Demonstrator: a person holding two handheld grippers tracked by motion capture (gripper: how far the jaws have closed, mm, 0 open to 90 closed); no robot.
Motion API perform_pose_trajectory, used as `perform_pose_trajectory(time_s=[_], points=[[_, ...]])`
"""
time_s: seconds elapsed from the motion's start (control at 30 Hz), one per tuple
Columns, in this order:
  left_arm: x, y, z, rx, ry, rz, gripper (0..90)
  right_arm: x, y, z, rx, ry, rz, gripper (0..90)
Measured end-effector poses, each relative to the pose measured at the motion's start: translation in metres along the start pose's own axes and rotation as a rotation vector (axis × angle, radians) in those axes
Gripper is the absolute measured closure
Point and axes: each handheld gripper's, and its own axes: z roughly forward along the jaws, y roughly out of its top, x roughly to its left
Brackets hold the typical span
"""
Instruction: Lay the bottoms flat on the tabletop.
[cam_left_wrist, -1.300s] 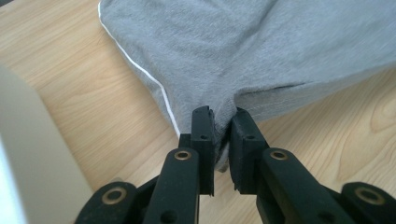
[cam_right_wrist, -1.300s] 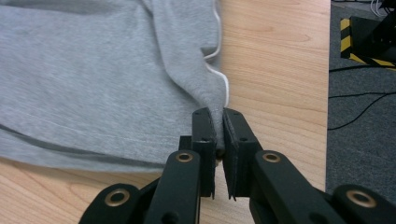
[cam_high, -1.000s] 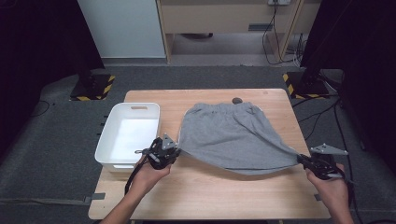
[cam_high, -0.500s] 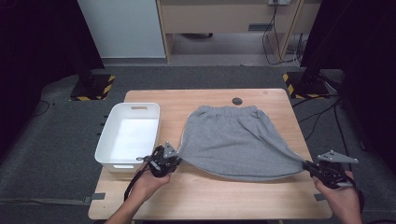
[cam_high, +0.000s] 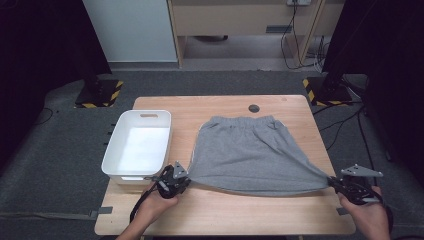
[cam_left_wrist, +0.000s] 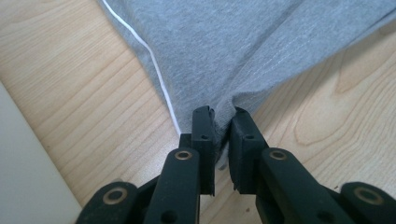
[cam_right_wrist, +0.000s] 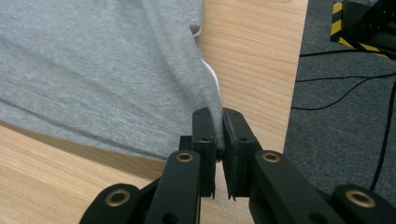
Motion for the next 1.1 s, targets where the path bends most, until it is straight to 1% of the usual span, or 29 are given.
perform_pose_trajectory(time_s=[0.03,0.13,0.17,0.23,0.33,0.4,0.47,0.5,0.57,0.6,0.67,0.73,0.9,0.97,1.03,1.1], points=[[0.001,0.0,0.0,-0.005,-0.004,-0.009,81.6,0.0,-0.001,0.0,-0.001,0.0,0.003,84.7],[0.001,-0.002,-0.001,-0.007,-0.018,-0.004,81.5,-0.001,-0.004,0.001,0.002,0.004,0.002,84.7],[0.001,-0.003,-0.002,-0.01,-0.029,-0.007,81.5,0.0,-0.005,0.001,0.0,0.007,0.0,84.7],[0.0,-0.004,-0.004,-0.02,-0.05,0.004,81.2,0.0,-0.006,0.002,0.0,0.009,-0.001,84.7],[0.001,-0.008,-0.006,-0.039,-0.083,0.008,80.7,0.001,-0.007,0.004,0.007,0.019,-0.007,84.7],[0.002,-0.01,-0.006,-0.034,-0.088,0.008,80.8,0.001,-0.007,0.005,0.007,0.02,-0.004,84.7],[0.002,-0.011,-0.006,-0.032,-0.08,0.009,80.9,0.0,-0.007,0.005,0.006,0.02,-0.008,84.7],[0.003,-0.01,-0.006,-0.034,-0.077,0.003,81.0,0.0,-0.007,0.004,0.006,0.017,0.001,84.6],[0.003,-0.01,-0.007,-0.047,-0.069,-0.008,81.3,-0.001,-0.007,0.004,0.004,0.014,-0.002,84.7],[0.004,-0.009,-0.007,-0.051,-0.07,-0.016,81.4,-0.001,-0.007,0.003,0.005,0.015,0.002,84.6],[0.003,-0.009,-0.007,-0.048,-0.075,-0.011,81.4,-0.002,-0.008,0.002,0.0,0.013,0.0,84.7],[0.002,-0.01,-0.007,-0.045,-0.09,-0.012,81.4,-0.003,-0.009,0.0,0.002,0.011,0.002,84.7],[-0.002,-0.012,-0.007,-0.041,-0.12,0.012,81.4,-0.007,-0.013,-0.004,0.003,0.004,0.01,84.7],[-0.003,-0.013,-0.007,-0.038,-0.131,0.016,81.3,-0.008,-0.015,-0.005,0.004,0.004,0.006,84.7],[-0.005,-0.014,-0.009,-0.036,-0.147,0.02,81.2,-0.008,-0.016,-0.006,-0.001,0.002,0.013,84.7],[-0.008,-0.016,-0.01,-0.029,-0.158,0.041,80.7,-0.009,-0.016,-0.007,-0.005,0.005,0.013,84.4]])
